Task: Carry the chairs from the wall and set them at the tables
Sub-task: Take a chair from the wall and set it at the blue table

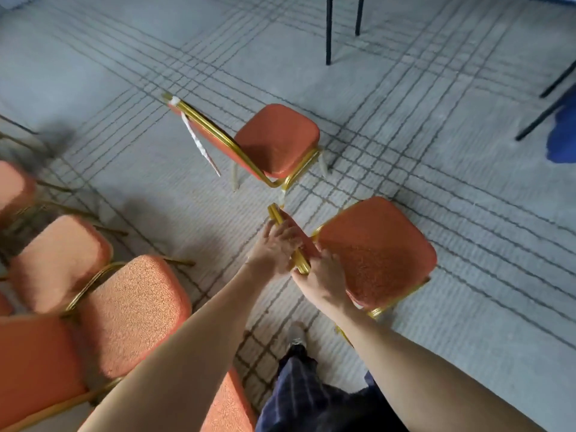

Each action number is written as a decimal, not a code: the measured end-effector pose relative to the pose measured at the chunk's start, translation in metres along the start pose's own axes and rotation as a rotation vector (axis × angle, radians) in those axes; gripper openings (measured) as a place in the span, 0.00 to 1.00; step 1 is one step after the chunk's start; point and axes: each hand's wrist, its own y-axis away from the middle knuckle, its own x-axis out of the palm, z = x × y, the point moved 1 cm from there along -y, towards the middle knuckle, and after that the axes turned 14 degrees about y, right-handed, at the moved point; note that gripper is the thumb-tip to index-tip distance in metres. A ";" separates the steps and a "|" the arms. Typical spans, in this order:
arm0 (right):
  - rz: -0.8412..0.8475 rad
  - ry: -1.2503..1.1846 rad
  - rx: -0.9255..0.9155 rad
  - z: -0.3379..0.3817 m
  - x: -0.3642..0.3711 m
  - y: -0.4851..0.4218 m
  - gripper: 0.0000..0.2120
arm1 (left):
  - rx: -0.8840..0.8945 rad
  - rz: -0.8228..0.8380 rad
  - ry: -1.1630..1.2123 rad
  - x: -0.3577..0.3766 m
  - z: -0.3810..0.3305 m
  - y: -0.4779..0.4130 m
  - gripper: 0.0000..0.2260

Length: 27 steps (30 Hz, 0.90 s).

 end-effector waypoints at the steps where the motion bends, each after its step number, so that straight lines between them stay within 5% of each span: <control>1: -0.021 -0.020 0.039 0.001 -0.001 0.002 0.16 | 0.079 -0.009 -0.028 0.000 0.004 -0.005 0.22; 8: -0.147 0.011 0.240 -0.011 -0.018 0.018 0.12 | 0.440 -0.103 -0.111 0.002 -0.010 -0.034 0.15; 14: -0.199 0.102 0.418 -0.057 -0.060 0.013 0.14 | 0.436 -0.159 -0.019 -0.034 -0.076 -0.058 0.12; 27: -0.481 0.035 0.513 -0.298 -0.214 0.065 0.11 | 0.537 -0.196 -0.022 -0.088 -0.356 -0.123 0.09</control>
